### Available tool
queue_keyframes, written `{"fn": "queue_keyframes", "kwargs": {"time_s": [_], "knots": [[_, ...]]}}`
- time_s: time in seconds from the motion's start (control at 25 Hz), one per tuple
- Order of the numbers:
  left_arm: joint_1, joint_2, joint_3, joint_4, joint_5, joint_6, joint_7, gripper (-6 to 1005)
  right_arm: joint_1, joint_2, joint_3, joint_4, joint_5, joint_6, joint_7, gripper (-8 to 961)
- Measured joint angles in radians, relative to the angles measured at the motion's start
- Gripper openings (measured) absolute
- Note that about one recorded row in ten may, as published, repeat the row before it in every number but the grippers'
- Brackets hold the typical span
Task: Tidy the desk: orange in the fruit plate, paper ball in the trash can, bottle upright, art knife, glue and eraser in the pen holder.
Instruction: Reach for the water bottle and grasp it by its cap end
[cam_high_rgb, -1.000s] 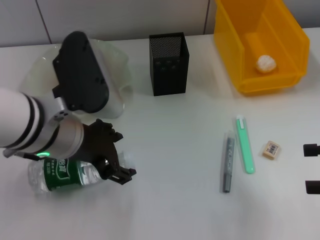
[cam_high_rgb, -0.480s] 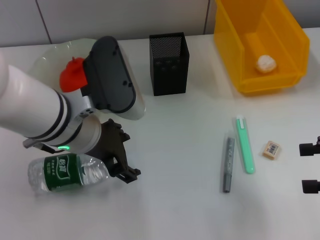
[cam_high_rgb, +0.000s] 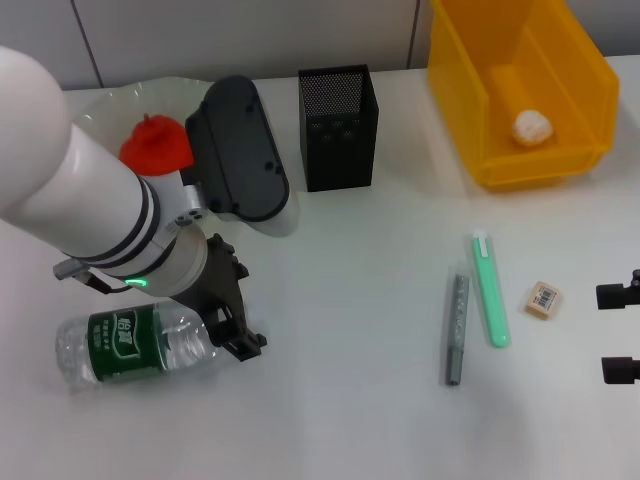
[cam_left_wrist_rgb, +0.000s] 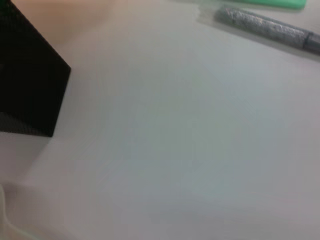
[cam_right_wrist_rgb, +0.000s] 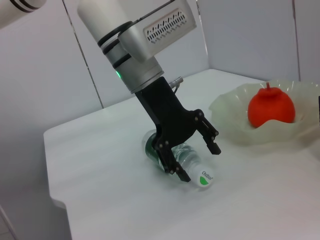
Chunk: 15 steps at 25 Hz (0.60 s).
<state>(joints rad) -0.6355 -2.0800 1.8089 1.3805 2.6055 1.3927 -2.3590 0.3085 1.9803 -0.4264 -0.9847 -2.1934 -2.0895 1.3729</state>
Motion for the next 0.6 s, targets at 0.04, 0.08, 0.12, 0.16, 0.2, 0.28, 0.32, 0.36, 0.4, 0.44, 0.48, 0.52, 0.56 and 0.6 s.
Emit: {"fn": "queue_keyframes", "kwargs": {"time_s": [0.04, 0.08, 0.12, 0.16, 0.2, 0.28, 0.32, 0.36, 0.4, 0.44, 0.48, 0.52, 0.56, 0.6], "knots": [[-0.005, 0.0, 0.008, -0.006, 0.002, 0.004, 0.0, 786, 0.001, 0.0, 0.0, 0.0, 0.0, 0.0, 0.0, 843], [-0.008, 0.0, 0.014, -0.01, 0.003, 0.006, 0.0, 786, 0.003, 0.0, 0.0, 0.0, 0.0, 0.0, 0.0, 843], [-0.013, 0.0, 0.022, -0.02, 0.003, 0.008, -0.001, 786, 0.004, 0.001, 0.0, 0.0, 0.0, 0.0, 0.0, 843], [-0.017, 0.0, 0.027, -0.025, 0.003, 0.009, -0.001, 786, 0.005, 0.001, 0.0, 0.0, 0.0, 0.001, 0.0, 843], [-0.017, 0.0, 0.027, -0.025, 0.003, 0.009, -0.001, 785, 0.007, 0.001, -0.001, 0.0, 0.0, 0.001, 0.0, 843], [-0.017, 0.0, 0.027, -0.025, 0.003, 0.009, -0.001, 785, 0.008, 0.002, -0.001, 0.002, 0.0, 0.003, 0.0, 843], [-0.021, 0.0, 0.033, -0.033, 0.003, 0.009, -0.002, 785, 0.009, 0.002, -0.002, 0.003, 0.0, 0.004, 0.0, 843], [-0.021, 0.0, 0.033, -0.033, 0.003, 0.009, -0.002, 784, 0.01, 0.002, -0.002, 0.005, 0.0, 0.004, 0.0, 843], [-0.028, 0.0, 0.04, -0.049, 0.004, 0.0, -0.003, 784, 0.01, 0.002, -0.002, 0.008, 0.0, 0.006, 0.0, 843], [-0.028, 0.0, 0.04, -0.049, 0.004, 0.0, -0.003, 784, 0.011, 0.002, -0.002, 0.013, -0.001, 0.008, 0.0, 843], [-0.031, 0.0, 0.041, -0.055, 0.004, -0.004, -0.003, 784, 0.012, 0.002, -0.003, 0.018, -0.002, 0.01, 0.0, 843], [-0.033, 0.0, 0.046, -0.062, 0.004, -0.013, -0.003, 784, 0.013, 0.001, -0.003, 0.022, -0.003, 0.012, 0.0, 844], [-0.034, 0.0, 0.048, -0.064, 0.004, -0.015, -0.003, 783, 0.014, 0.001, -0.003, 0.023, -0.004, 0.012, 0.0, 844], [-0.036, 0.0, 0.052, -0.069, 0.004, -0.019, -0.003, 783, 0.015, 0.001, -0.003, 0.024, -0.007, 0.012, 0.0, 844]]}}
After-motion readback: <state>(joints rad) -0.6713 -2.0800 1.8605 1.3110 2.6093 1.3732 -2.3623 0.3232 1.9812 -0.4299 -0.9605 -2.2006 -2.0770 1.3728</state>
